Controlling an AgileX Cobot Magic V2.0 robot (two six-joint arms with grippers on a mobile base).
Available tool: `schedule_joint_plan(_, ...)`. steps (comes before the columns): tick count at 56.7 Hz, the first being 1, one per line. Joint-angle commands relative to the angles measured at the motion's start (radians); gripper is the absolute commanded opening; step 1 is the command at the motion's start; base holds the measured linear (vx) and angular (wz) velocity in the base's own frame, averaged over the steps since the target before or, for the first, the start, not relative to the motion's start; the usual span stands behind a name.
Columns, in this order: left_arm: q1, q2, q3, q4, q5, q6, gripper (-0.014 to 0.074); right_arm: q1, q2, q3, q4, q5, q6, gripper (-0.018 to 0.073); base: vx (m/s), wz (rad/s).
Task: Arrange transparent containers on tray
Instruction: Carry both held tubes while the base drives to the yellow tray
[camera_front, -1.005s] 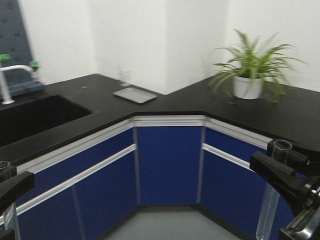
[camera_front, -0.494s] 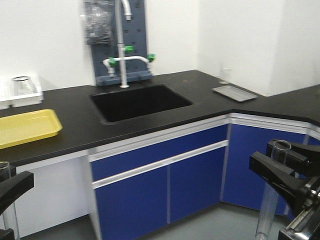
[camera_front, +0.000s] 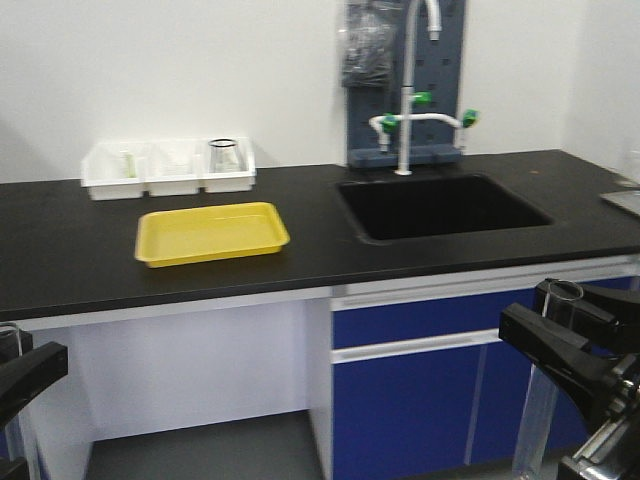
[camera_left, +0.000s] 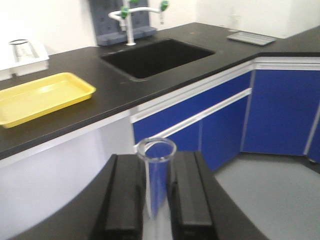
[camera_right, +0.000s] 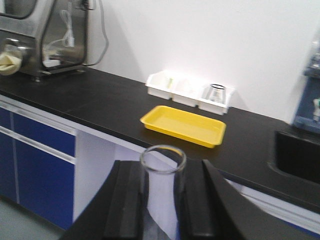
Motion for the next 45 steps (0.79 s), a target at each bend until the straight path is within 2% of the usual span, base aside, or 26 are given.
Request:
schedule_joint_plan(1, -0.007, -0.002, -0.026, 0.012, -0.077, -0.001, -0.0006, 0.0, -0.008, -0.032, -0.001, 0.019, 0.001, -0.0013, 0.07, 0.53)
schedule_joint_plan(27, -0.007, -0.002, -0.026, 0.012, -0.077, -0.001, -0.0006, 0.0, -0.008, -0.032, -0.001, 0.019, 0.001, -0.0011, 0.16, 0.46)
schedule_joint_plan(45, -0.007, -0.002, -0.026, 0.012, -0.077, -0.001, -0.0006, 0.0, -0.008, -0.032, -0.001, 0.019, 0.001, -0.0011, 0.27, 0.15)
